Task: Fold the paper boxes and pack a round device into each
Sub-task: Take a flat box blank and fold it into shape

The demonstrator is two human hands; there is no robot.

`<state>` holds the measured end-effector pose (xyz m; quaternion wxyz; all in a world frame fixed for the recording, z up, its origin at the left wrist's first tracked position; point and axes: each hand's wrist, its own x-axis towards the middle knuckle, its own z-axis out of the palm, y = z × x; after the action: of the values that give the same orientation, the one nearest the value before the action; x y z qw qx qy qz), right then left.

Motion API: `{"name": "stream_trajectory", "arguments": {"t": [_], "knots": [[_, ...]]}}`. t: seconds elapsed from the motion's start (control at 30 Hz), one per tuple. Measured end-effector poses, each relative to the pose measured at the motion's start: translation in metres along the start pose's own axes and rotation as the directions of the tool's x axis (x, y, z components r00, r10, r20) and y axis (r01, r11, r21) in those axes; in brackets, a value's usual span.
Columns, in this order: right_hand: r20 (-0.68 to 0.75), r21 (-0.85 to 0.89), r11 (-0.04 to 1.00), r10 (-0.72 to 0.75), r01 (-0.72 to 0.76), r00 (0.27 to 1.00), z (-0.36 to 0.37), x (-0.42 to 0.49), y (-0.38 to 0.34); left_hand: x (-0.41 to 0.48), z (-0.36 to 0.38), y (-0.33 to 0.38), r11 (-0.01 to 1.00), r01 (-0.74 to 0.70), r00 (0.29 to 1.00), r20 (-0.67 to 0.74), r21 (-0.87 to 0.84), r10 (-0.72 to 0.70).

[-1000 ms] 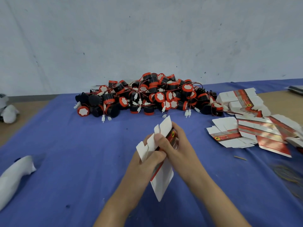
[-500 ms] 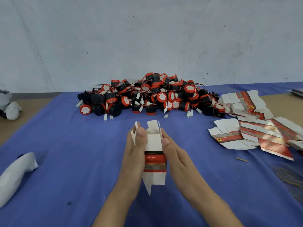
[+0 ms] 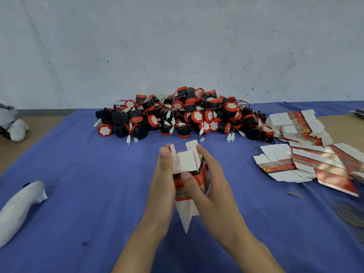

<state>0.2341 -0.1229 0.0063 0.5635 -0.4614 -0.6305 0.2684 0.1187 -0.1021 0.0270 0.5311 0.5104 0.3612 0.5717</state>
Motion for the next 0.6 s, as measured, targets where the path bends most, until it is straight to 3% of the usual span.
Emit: {"name": "stream_trajectory", "arguments": {"t": [0.13, 0.23, 0.3, 0.4, 0.6], "knots": [[-0.256, -0.367, 0.929, -0.148, 0.046, 0.955, -0.004, 0.004, 0.001, -0.002, 0.007, -0.006, 0.990, -0.059, 0.970, -0.228, 0.128, 0.087], [-0.349, -0.562, 0.826, -0.279, 0.039, 0.895, -0.001, 0.005, 0.001, -0.013, 0.018, -0.004, 0.992, -0.007, 0.990, -0.140, 0.123, 0.024], [-0.328, -0.651, 0.756, -0.363, 0.070, 0.872, 0.004, 0.003, 0.002, -0.017, 0.024, -0.002, 0.998, 0.011, 0.999, -0.037, 0.069, -0.009], [-0.197, -0.733, 0.666, -0.400, 0.136, 0.895, 0.014, -0.001, 0.008, -0.015, 0.024, -0.001, 0.998, -0.028, 0.999, -0.018, 0.049, 0.029], [-0.008, -0.599, 0.742, -0.380, 0.300, 0.925, 0.019, -0.003, 0.005, -0.004, 0.005, -0.001, 0.997, -0.014, 0.983, -0.179, 0.073, 0.027]]}}
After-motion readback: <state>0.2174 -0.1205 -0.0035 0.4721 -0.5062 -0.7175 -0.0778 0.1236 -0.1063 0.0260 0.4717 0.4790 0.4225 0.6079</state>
